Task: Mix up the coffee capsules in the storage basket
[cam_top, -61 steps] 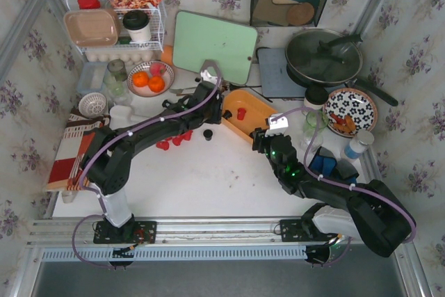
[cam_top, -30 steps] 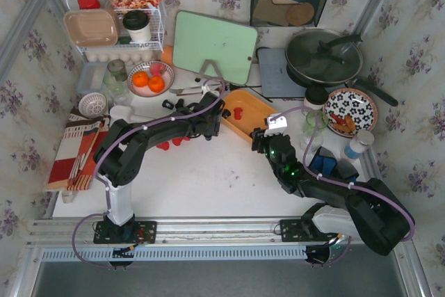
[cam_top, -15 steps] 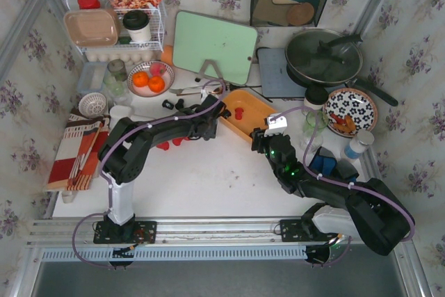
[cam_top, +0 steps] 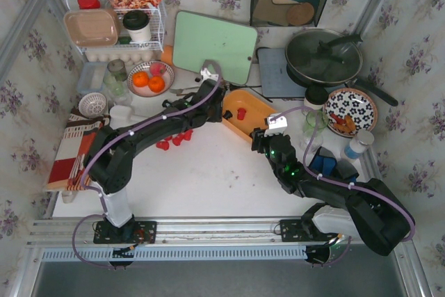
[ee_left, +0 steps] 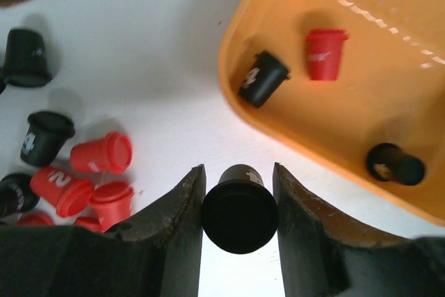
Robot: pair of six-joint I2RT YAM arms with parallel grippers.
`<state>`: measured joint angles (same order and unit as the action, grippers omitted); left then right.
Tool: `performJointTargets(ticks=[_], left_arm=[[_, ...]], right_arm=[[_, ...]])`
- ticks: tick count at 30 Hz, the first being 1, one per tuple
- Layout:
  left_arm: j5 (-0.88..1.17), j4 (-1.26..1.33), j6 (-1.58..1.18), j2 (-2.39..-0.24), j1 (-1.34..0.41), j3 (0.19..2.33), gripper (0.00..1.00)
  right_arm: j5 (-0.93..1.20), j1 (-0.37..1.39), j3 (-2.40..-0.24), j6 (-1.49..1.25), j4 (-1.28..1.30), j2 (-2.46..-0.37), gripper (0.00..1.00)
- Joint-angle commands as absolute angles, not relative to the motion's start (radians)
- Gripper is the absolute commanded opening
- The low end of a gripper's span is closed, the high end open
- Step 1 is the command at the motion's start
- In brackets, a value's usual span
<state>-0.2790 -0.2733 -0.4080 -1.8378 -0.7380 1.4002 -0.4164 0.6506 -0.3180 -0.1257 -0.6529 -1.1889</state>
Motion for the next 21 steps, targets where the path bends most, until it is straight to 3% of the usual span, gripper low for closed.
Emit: performJointTargets(ticks=[1, 12, 16, 21], left_arm=[[-0.214, -0.210, -0.352, -1.860, -0.738, 1.467, 0.28], [-0.127, -0.222, -0.334, -2.030, -0.738, 1.656, 0.34], [-0.097, -0.281, -0.337, -2.096, -0.738, 1.736, 0.48], [-0.091, -0.298, -0.333, -2.115, -0.738, 1.753, 0.53]], right_arm=[[-0.416, 0.650, -0.324, -0.132, -0.678, -1.184, 0.60], [-0.418, 0.650, -0.325, -0.130, -0.673, -1.180, 0.61], [-0.414, 0.650, -0.325, -0.130, -0.672, -1.179, 0.60], [-0.414, 0.650, -0.327, -0.130, -0.668, -1.178, 0.60]])
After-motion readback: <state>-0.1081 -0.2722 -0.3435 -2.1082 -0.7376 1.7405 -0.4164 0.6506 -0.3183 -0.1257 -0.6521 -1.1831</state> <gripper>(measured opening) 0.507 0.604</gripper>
